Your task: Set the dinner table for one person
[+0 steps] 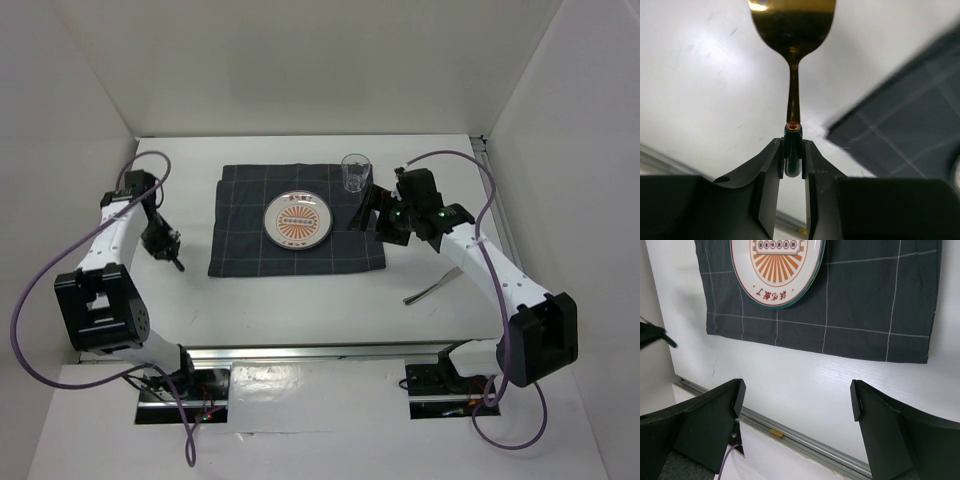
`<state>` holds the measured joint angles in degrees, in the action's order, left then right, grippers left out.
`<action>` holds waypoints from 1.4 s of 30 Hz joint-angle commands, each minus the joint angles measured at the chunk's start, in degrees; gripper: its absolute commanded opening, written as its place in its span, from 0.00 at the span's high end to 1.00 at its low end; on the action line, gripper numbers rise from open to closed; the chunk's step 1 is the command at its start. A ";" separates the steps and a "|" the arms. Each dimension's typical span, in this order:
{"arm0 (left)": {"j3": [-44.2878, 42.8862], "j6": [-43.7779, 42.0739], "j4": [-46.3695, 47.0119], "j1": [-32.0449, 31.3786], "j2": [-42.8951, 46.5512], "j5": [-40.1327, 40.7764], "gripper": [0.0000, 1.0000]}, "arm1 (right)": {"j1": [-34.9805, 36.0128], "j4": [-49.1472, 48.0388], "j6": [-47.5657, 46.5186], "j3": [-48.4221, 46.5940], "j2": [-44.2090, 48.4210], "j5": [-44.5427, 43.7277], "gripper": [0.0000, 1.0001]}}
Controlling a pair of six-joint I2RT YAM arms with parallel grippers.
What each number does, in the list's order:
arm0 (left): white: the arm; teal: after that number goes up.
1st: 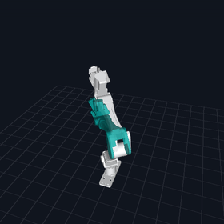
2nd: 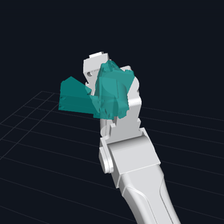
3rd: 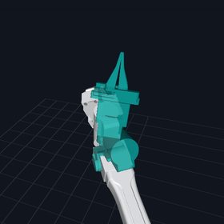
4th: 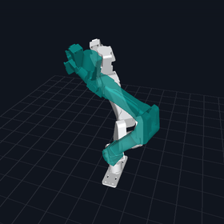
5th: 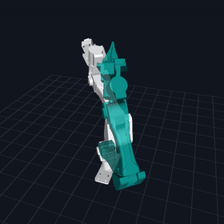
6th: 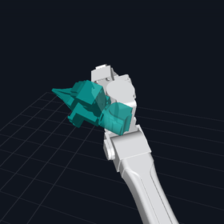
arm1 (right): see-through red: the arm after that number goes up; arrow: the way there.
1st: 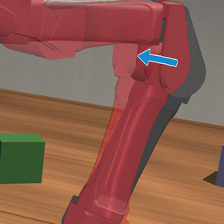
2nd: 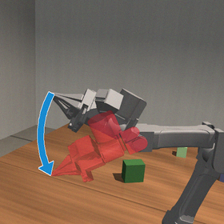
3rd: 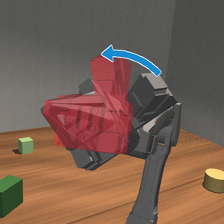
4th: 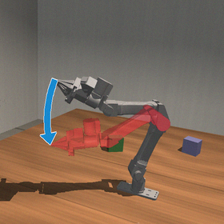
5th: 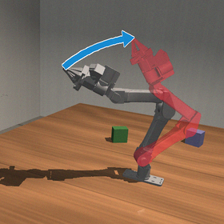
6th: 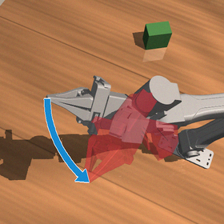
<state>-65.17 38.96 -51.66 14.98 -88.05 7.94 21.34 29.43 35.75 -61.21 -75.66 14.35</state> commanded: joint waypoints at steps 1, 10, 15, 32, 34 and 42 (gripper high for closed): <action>-9.51 -7.82 -2.13 -6.34 0.87 1.90 1.00 | -0.77 2.91 -2.08 -4.09 -0.63 -2.84 0.00; -24.73 -12.33 -3.90 -22.97 -15.65 3.76 1.00 | -3.93 6.77 -2.09 -5.59 0.24 -3.45 0.00; -28.78 -12.94 -3.18 -24.82 -22.59 0.67 1.00 | -5.00 8.10 -1.47 -3.65 3.93 -4.59 0.00; -32.91 -12.15 -2.57 -27.90 -35.78 1.99 1.00 | -5.52 17.85 9.24 3.63 5.70 -16.97 0.00; -34.14 -12.15 -2.57 -27.90 -37.01 1.99 1.00 | -5.52 19.34 13.62 5.82 6.48 -18.82 0.04; -35.38 -11.63 -4.77 -27.90 -38.52 3.92 0.80 | -6.05 25.41 26.48 13.92 11.67 -23.58 0.11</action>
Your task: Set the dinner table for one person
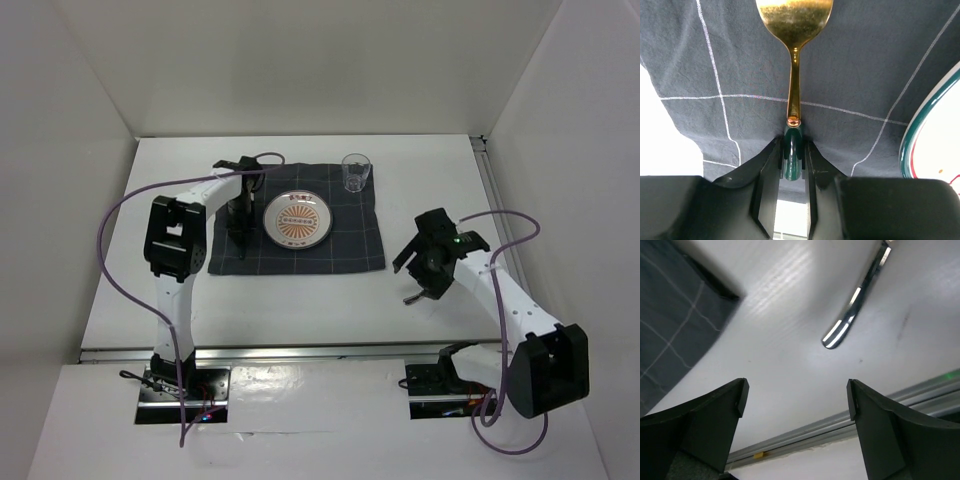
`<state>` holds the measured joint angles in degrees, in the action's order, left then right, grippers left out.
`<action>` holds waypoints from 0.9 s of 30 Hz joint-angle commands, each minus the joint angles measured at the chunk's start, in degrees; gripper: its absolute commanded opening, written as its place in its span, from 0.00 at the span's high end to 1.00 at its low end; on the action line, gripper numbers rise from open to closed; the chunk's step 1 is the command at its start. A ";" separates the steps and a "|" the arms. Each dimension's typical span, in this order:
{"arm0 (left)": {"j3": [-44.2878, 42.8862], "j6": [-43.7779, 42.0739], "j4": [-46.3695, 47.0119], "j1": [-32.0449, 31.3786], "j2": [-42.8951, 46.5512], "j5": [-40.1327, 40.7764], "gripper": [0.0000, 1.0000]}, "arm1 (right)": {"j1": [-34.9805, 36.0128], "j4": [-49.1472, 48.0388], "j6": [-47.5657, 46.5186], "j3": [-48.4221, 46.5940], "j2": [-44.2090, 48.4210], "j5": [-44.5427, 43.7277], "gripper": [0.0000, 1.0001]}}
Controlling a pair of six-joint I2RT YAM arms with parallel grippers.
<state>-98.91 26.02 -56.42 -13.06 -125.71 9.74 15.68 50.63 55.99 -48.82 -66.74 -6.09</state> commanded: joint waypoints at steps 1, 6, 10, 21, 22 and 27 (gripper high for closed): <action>-1.63 1.31 -0.87 0.14 0.19 2.13 0.71 | -0.39 4.21 6.24 2.23 3.63 -3.14 0.06; -4.26 0.79 -3.25 0.14 5.73 0.90 0.55 | -0.39 9.48 14.40 5.49 6.62 -3.05 0.06; -6.90 0.79 -6.76 0.14 10.39 0.19 0.55 | -0.39 10.19 17.67 7.41 8.56 -6.64 0.09; -5.16 3.16 -8.70 -1.09 24.45 -9.29 0.55 | -2.85 -4.82 8.83 6.89 -4.44 -6.57 0.19; -5.15 3.16 -8.70 -1.09 25.24 -9.30 0.55 | -5.29 -6.75 7.05 7.42 -4.45 -5.44 0.19; -1.38 2.63 -6.33 -1.62 29.02 -9.30 0.54 | -12.95 -14.76 -0.08 10.58 -8.40 0.55 0.28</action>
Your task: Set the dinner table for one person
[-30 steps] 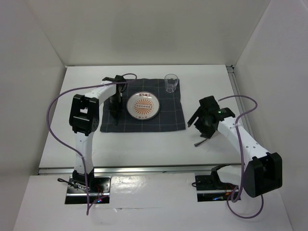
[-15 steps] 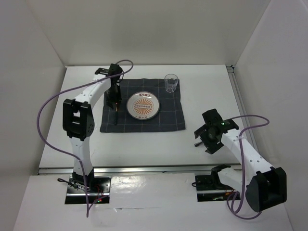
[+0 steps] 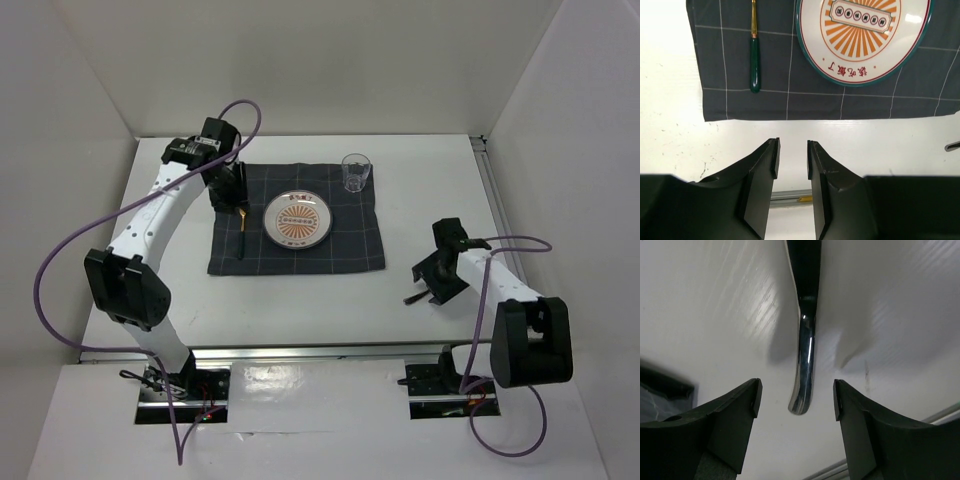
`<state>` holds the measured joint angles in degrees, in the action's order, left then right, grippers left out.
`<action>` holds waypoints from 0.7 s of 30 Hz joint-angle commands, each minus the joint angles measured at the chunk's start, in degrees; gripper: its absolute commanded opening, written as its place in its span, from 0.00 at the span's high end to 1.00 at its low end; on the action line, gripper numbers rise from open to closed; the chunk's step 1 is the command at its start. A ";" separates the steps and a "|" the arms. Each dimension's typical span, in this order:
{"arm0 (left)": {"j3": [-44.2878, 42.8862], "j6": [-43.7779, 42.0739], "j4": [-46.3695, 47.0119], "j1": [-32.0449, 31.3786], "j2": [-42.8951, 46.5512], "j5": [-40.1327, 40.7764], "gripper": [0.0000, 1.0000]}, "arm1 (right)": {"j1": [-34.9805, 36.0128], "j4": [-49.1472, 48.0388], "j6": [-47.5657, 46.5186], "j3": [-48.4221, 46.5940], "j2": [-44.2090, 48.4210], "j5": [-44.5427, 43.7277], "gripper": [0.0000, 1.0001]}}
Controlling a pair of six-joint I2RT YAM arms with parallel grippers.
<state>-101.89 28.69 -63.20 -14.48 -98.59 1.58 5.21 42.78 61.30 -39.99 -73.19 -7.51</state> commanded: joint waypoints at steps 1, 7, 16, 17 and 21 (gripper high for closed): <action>1.60 -0.03 0.45 -0.20 1.91 -0.54 0.54 | -3.10 -7.71 -6.10 1.75 -1.96 1.97 0.30; 2.13 -0.65 -0.08 -0.20 2.43 0.00 0.54 | -3.10 -8.24 -6.01 2.28 -5.73 1.97 0.31; 2.13 -1.18 -0.08 -0.20 2.43 1.13 0.54 | -3.10 -10.00 -5.40 2.63 -11.97 1.71 0.73; 2.13 -1.18 -0.08 -0.20 2.43 1.14 0.54 | -3.10 -10.00 -5.40 1.85 -11.98 0.84 0.75; 2.13 -1.18 -0.61 -0.20 2.96 1.14 0.54 | -3.10 -6.76 -7.77 -2.28 -9.44 -3.02 0.91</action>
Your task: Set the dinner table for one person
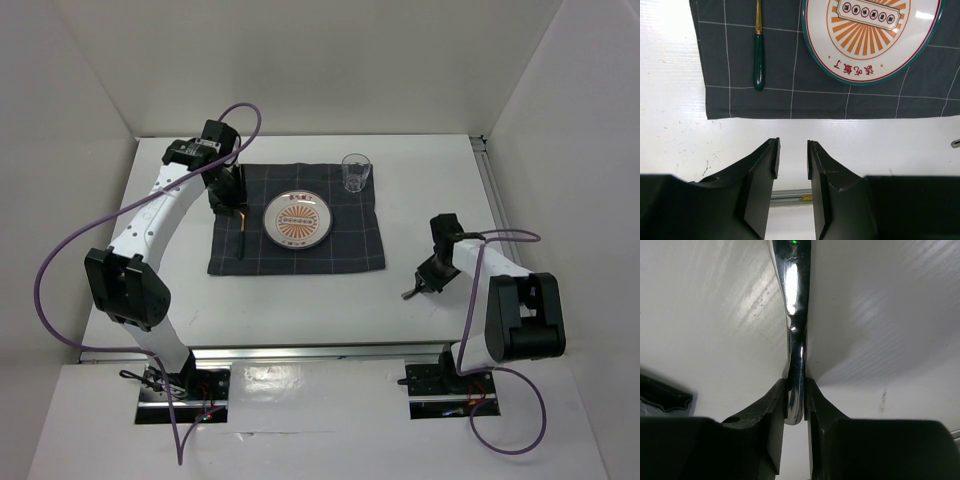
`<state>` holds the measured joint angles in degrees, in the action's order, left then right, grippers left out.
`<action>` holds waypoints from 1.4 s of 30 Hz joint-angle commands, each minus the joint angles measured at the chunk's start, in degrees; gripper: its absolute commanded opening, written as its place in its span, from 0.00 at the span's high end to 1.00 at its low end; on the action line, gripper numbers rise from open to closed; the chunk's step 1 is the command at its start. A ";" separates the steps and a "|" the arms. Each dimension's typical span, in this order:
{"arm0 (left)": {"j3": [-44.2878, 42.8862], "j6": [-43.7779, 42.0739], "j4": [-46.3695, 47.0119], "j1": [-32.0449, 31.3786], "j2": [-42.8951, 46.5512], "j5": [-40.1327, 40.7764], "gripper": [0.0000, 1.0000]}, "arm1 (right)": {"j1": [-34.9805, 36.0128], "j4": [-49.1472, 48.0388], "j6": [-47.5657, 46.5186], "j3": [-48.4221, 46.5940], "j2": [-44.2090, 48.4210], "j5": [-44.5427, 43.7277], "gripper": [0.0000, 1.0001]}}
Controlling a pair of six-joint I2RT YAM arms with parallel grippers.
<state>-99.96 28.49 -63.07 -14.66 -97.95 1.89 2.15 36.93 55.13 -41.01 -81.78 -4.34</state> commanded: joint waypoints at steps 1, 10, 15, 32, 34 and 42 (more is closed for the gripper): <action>0.21 -0.98 -0.74 -0.02 2.33 0.83 0.54 | -0.04 1.02 -2.13 -2.48 -0.14 -6.99 0.95; -2.52 -2.12 -1.88 -0.02 1.19 2.50 0.54 | -0.04 3.68 -22.86 -18.74 3.82 -0.18 1.00; -2.52 -2.12 -1.88 -0.02 1.18 2.50 0.54 | 7.05 6.83 -32.96 -27.16 -0.48 7.67 1.00; -0.67 -1.60 -1.80 -0.02 2.85 5.23 0.54 | 22.54 4.13 -34.05 -35.71 -17.27 13.05 0.98; -0.14 -1.60 -1.80 -0.02 3.46 5.23 0.54 | 22.54 2.98 -34.04 -36.41 -19.12 12.51 0.98; 0.38 -1.60 -1.80 -0.02 4.52 6.28 0.54 | 25.43 3.06 -35.88 -36.51 -20.61 10.32 0.81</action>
<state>-99.94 27.16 -64.42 -14.66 -96.09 7.03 25.34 41.80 20.64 -76.53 -102.56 7.77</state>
